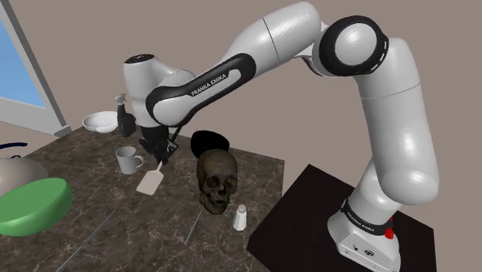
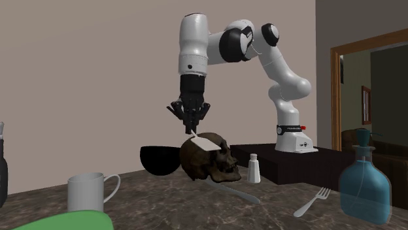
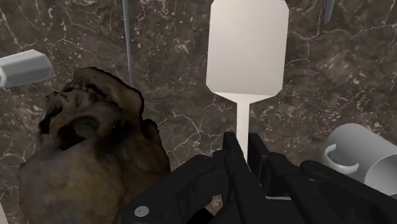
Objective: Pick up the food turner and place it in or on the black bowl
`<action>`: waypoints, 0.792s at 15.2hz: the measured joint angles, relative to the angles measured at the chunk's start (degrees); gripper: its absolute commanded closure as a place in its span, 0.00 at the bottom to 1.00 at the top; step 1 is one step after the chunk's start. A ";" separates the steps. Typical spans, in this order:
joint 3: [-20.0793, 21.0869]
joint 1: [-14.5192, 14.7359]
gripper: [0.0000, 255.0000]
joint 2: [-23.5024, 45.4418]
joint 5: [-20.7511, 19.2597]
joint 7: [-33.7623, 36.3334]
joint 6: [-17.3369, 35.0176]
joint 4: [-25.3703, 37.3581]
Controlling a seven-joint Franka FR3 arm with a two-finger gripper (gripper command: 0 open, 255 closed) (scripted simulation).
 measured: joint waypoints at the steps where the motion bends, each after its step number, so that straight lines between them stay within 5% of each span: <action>1: 0.05 -0.63 1.00 -0.47 0.22 -0.66 -0.03 -0.35; 12: -1.50 -12.16 1.00 -4.73 2.47 -13.24 2.59 -5.64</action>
